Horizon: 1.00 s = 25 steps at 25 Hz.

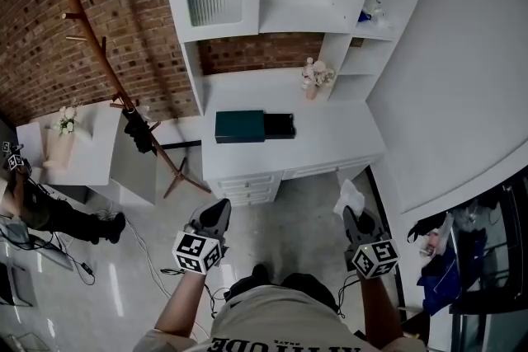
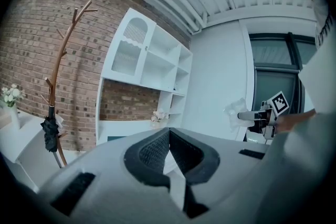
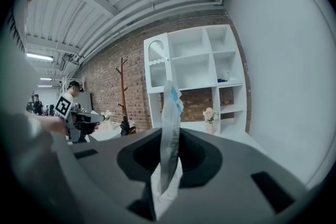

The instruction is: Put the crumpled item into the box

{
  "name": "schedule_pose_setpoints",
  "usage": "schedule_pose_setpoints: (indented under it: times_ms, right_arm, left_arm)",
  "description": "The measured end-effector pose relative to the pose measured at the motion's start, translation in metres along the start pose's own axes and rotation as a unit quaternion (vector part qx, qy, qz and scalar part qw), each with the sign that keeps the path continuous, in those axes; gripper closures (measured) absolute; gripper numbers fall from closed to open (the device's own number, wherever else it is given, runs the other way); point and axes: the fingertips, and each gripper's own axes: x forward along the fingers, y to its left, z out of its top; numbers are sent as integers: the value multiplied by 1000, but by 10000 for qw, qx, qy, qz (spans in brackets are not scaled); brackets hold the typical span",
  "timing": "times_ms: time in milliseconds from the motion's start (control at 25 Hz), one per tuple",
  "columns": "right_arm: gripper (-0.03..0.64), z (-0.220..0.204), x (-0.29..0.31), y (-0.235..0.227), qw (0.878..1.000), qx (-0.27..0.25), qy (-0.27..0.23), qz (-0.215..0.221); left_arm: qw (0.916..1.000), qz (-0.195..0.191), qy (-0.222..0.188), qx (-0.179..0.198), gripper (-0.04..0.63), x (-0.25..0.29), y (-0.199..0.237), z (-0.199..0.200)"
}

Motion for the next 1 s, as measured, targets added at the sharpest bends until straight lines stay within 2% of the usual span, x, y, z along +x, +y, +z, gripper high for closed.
schedule_pose_setpoints:
  times_ms: [480,1000]
  right_arm:
    - [545,2,37,-6,9998,85,63,156]
    - [545,16,121,-50,9971,60,185,729]
  left_arm:
    - [9999,130,34,-68,571,16,19,5]
    - [9981,589,64,-165,571,73,39,13]
